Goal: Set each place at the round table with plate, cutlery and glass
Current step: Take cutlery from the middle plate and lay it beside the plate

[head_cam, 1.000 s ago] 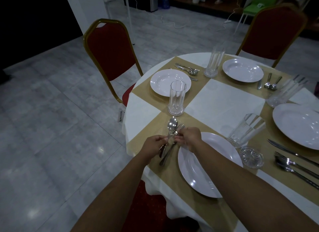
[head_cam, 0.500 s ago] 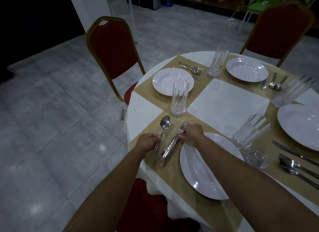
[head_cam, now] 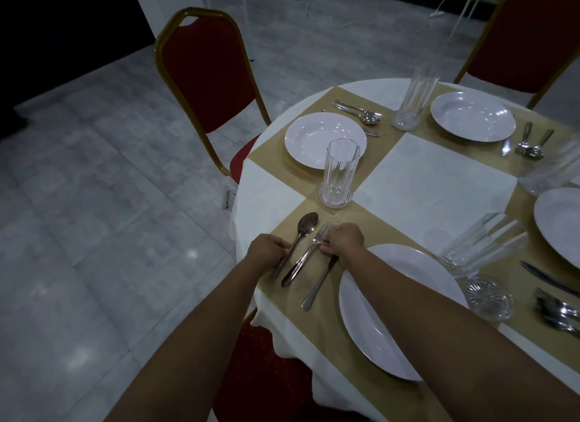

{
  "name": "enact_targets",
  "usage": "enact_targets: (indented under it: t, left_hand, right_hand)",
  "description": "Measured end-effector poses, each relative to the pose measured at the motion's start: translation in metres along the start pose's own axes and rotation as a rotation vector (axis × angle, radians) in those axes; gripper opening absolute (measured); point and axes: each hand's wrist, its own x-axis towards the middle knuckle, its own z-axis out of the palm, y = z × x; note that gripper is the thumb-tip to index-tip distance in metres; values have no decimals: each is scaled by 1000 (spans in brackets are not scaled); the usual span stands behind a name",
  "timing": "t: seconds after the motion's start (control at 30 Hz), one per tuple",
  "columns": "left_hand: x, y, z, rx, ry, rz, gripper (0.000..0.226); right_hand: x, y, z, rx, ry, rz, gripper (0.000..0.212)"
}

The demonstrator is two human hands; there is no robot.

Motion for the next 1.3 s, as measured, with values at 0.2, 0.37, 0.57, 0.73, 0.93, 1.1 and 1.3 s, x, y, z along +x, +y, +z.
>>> enact_targets:
  t: [0.2, 0.37, 0.57, 0.73, 0.93, 1.1, 1.3]
  left_hand:
    - [5, 0, 0, 198, 90, 148, 13]
    - [5, -4, 4, 234, 107, 209, 13]
    - [-2, -8, 12, 348, 105, 359, 26]
    - [-3, -11, 13, 378, 106, 397, 28]
    - [-5, -12, 15, 361, 122, 428, 29]
    - [-11, -17, 19, 380, 150, 452, 20]
    - [-12, -16, 22, 397, 135, 460, 24]
  right_hand:
    - [14, 3, 7, -228, 33, -58, 29]
    - [29, 8, 15, -358, 92, -84, 31]
    - [69, 26, 29, -341, 164, -93, 12]
    - [72, 33, 30, -311, 180, -135, 20]
    - [13, 1, 3, -656, 174, -322, 11]
    - [10, 5, -26, -1211, 137, -550, 32]
    - [11, 7, -35, -1254, 121, -533, 28]
